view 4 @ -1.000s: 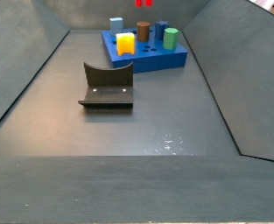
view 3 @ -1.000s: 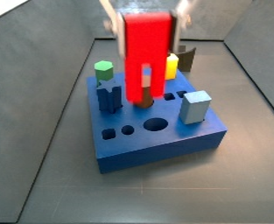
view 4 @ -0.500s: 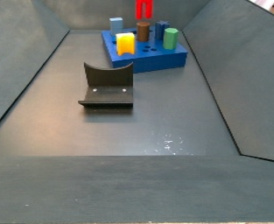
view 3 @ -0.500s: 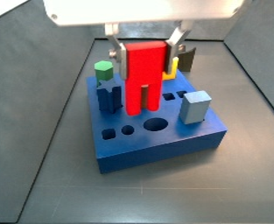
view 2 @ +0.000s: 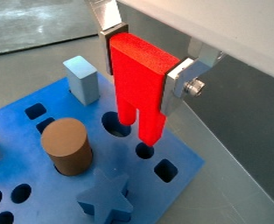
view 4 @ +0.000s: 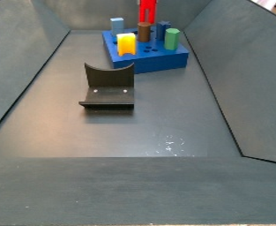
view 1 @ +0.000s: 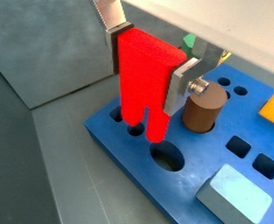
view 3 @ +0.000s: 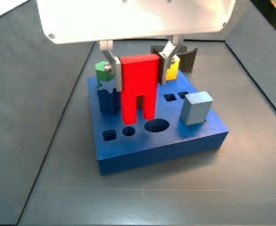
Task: Pick up the square-circle object. Move up. Move to above the board. Insert the square-circle object.
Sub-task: Insert the square-circle object.
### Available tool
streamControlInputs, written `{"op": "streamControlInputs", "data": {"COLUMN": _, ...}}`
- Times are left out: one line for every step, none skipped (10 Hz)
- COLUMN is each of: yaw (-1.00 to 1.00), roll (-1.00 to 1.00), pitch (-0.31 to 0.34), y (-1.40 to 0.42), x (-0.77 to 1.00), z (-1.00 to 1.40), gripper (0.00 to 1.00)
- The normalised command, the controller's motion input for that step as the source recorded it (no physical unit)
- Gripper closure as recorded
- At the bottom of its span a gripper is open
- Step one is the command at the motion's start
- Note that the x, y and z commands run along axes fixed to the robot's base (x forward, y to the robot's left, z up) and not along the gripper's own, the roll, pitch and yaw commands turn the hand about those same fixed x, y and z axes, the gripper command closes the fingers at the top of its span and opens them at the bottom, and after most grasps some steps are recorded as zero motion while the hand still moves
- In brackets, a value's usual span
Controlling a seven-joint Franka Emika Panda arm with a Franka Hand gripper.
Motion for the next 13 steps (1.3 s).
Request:
{"op": "streamControlInputs", "data": {"yaw": 0.09, "roll": 0.13, "pitch": -0.091, "y": 0.00, "x": -0.21, "z": -0.43, "gripper": 1.00}}
{"op": "streamControlInputs", "data": {"yaw": 0.07, "roll": 0.05, "pitch": -0.043, "y": 0.00, "x": -0.08, "z": -0.21, "gripper": 1.00}}
{"op": "streamControlInputs", "data": {"yaw": 0.00, "roll": 0.00, "pitch": -0.006, "y": 0.00, "x": 0.00, "z": 0.00, "gripper": 1.00}}
{"op": "streamControlInputs", "data": {"yaw": 0.00, "roll": 0.07, "pitch": -0.039, "y": -0.12, "x": -0.19, "z": -0.17, "gripper": 1.00}}
{"op": "streamControlInputs", "data": {"yaw": 0.00, "roll": 0.02, "pitch": -0.004, "y": -0.04, "x": -0.11, "z": 0.00, "gripper": 1.00}}
{"op": "streamControlInputs", "data": {"yaw": 0.00, "roll": 0.00, "pitch": 0.000, "y": 0.00, "x": 0.00, "z": -0.01, "gripper": 1.00}}
{"op": "streamControlInputs", "data": {"yaw": 0.00, "roll": 0.08, "pitch": -0.001, "y": 0.00, "x": -0.07, "z": -0.11, "gripper": 1.00}}
{"op": "streamControlInputs", "data": {"yaw": 0.00, "roll": 0.09, "pitch": -0.020, "y": 0.00, "x": -0.13, "z": -0.18, "gripper": 1.00}}
{"op": "streamControlInputs", "data": {"yaw": 0.00, "roll": 0.03, "pitch": -0.010, "y": 0.00, "x": -0.05, "z": -0.11, "gripper": 1.00}}
{"op": "streamControlInputs", "data": {"yaw": 0.00, "roll": 0.01, "pitch": 0.000, "y": 0.00, "x": 0.00, "z": 0.00, "gripper": 1.00}}
{"op": "streamControlInputs", "data": {"yaw": 0.00, "roll": 0.03, "pitch": 0.000, "y": -0.09, "x": 0.00, "z": -0.03, "gripper": 1.00}}
{"op": "streamControlInputs", "data": {"yaw": 0.00, "roll": 0.10, "pitch": 0.000, "y": -0.21, "x": 0.00, "z": -0.13, "gripper": 1.00}}
{"op": "streamControlInputs", "data": {"yaw": 0.00, "roll": 0.00, "pitch": 0.000, "y": -0.02, "x": 0.00, "z": -0.01, "gripper": 1.00}}
